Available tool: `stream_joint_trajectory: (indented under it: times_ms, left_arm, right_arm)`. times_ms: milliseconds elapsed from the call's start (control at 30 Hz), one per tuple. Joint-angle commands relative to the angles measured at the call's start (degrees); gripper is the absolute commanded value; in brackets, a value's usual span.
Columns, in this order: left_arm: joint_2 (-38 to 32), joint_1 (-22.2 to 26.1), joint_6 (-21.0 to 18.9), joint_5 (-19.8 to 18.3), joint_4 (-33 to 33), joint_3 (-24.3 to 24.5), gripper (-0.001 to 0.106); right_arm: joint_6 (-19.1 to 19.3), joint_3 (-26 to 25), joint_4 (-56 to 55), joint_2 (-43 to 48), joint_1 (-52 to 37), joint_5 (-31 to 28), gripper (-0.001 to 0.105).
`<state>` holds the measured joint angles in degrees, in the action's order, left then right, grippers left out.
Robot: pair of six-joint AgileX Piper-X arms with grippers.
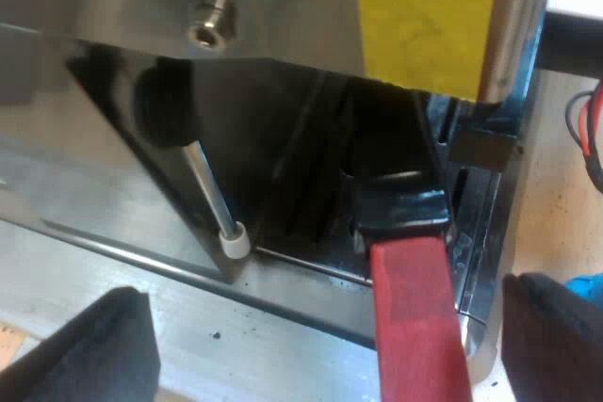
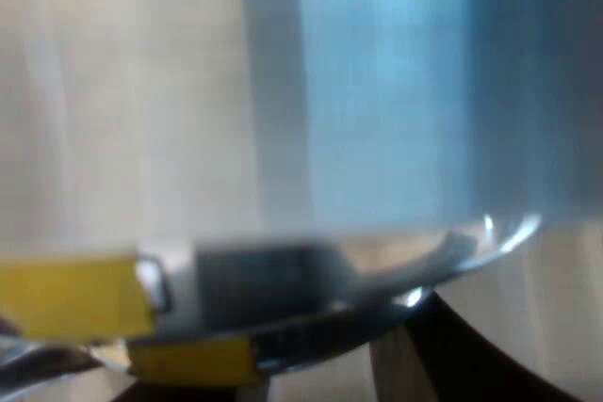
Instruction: Put the handle in the coffee machine
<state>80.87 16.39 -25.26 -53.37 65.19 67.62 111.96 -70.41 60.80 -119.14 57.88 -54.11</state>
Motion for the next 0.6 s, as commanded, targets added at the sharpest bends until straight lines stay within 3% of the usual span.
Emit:
stream_joint_trajectory:
  times_ms: [33,400,500,600]
  left_arm:
    - [-0.8,0.9,0.3,-1.1,-0.1,1.2,0.076]
    - [-0.8,1.0,-0.4,-1.4,-0.9,4.4,0.076]
    - [-0.8,1.0,-1.8,0.0,-1.2,4.4,0.075]
    - [-0.8,0.4,-5.8,4.1,-3.8,4.4,0.055]
  right_arm:
    - [-0.3,-0.8,6.4,1.9,0.1,0.1,0.029]
    - [-0.2,-0.8,7.1,2.8,0.5,0.1,0.029]
    - [-0.2,-0.8,7.1,2.8,0.5,0.1,0.029]
    - [-0.2,-0.8,7.1,2.8,0.5,0.1,0.029]
